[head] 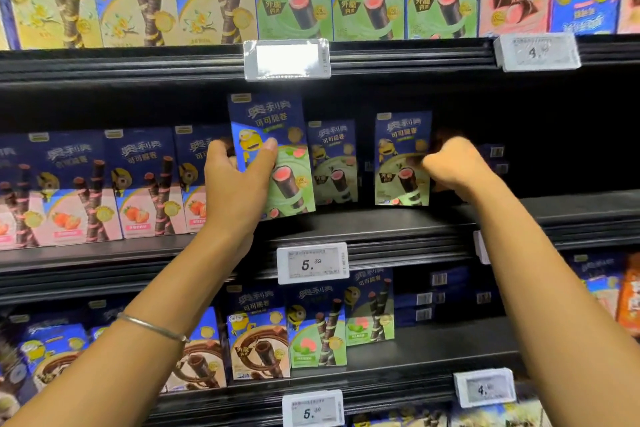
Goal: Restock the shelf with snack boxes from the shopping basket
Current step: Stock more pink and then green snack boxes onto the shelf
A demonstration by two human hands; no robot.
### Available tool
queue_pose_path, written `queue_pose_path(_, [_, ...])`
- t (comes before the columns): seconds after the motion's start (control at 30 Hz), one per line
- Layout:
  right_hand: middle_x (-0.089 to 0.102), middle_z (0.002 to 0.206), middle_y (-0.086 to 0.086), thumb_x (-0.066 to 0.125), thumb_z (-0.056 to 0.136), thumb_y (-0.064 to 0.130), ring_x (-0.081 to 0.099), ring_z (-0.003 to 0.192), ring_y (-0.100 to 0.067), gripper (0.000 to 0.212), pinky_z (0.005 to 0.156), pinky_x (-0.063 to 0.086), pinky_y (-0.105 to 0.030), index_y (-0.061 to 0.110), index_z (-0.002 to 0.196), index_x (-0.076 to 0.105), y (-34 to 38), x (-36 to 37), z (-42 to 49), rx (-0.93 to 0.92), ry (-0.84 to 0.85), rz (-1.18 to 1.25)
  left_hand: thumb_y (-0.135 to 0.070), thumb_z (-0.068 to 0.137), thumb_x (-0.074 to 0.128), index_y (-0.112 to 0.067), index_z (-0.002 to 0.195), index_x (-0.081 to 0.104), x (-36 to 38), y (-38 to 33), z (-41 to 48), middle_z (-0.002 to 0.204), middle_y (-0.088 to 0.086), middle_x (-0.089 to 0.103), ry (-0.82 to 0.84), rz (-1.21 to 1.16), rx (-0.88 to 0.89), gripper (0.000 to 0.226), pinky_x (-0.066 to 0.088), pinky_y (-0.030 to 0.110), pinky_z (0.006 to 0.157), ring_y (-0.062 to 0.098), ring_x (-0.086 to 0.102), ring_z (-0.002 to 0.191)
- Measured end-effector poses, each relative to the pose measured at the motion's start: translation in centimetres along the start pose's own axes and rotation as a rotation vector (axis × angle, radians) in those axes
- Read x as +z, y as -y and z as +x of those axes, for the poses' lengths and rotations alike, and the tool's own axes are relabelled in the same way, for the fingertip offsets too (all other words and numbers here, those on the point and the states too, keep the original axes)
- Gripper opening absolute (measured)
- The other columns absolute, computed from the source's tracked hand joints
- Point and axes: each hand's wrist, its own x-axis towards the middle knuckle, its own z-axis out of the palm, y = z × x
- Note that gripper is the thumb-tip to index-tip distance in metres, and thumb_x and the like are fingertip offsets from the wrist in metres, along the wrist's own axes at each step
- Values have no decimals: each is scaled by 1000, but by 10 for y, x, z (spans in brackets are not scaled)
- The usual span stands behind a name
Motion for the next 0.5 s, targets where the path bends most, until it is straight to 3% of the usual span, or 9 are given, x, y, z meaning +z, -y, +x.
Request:
queue_pose_path(0.1, [64,125,-27,62,97,11,64,109,-44,34,93,55,-52,-3,128,59,-3,13,18,-36,43,-216,-25,98,72,-8,109,50,0,-1,2,88,-4,68,3,11,9,30,53,14,54,-3,71,67])
queue_pose_path(0.2, [56,139,-26,67,96,14,57,123,-43,49,97,52,-41,0,140,51,3,21,32,-42,67,-322,-26,98,72,-9,109,51,1,0,4,89,-4,69,4,4,1,29,54,15,55,-3,71,68])
queue_pose_path(0.33, [57,139,-24,66,98,22,58,123,-42,48,88,49,-37,3,140,53,7,31,43,-33,94,-275,-26,98,73,-14,100,51,2,2,3,86,-5,69,9,10,-6,25,53,14,54,-4,71,67])
queue_pose_path(0.5, [61,135,-21,64,99,23,60,119,-40,41,92,51,-39,6,135,56,5,42,48,-47,86,-185,-26,98,72,-16,96,52,2,6,2,87,-4,67,7,41,-8,23,50,11,54,-8,67,64])
